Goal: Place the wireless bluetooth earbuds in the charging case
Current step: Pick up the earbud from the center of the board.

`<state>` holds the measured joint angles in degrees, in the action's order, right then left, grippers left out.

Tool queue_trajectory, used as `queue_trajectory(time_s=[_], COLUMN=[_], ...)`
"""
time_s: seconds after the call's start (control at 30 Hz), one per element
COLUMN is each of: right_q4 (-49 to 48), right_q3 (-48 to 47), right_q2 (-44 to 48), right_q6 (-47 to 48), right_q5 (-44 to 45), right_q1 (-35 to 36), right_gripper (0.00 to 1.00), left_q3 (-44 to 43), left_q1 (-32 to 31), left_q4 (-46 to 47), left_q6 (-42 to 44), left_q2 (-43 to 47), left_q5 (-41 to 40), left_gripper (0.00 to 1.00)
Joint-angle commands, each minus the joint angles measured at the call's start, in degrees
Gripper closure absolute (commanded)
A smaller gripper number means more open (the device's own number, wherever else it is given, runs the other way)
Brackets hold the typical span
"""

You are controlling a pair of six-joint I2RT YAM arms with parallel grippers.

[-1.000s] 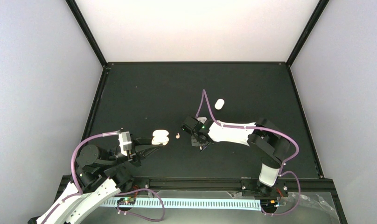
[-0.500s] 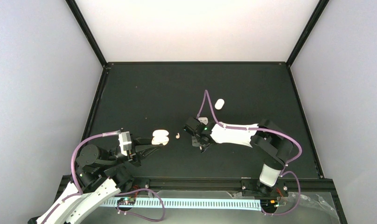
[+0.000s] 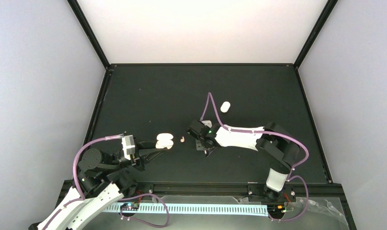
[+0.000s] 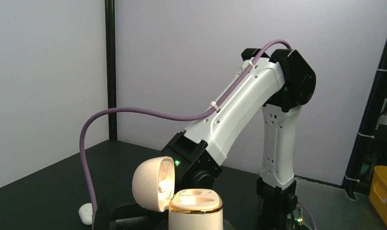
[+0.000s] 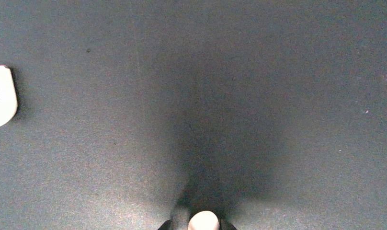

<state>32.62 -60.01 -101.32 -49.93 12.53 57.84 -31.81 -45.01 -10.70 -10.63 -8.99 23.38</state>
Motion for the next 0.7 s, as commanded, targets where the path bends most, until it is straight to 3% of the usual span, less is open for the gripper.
queue_trajectory(time_s=[0.0,0.67], right_q4=[3.4,7.4], right_q3=[-0.7,-4.8], right_q2=[-2.6,-7.8], right_q6=[2.4,9.0], right_q5=[-1.3,-1.5], right_q1=[0.0,-0.9], right_gripper=[0.76,0.76], left_q3=[-0.1,-0.1], left_q1=[-0.1,-0.1], left_q4=[0.9,1.2], left_q6=[0.1,0.3], left_q2=[-0.1,-0.3], left_q5=[0.6,0.7], left_gripper=[0.99,0.98])
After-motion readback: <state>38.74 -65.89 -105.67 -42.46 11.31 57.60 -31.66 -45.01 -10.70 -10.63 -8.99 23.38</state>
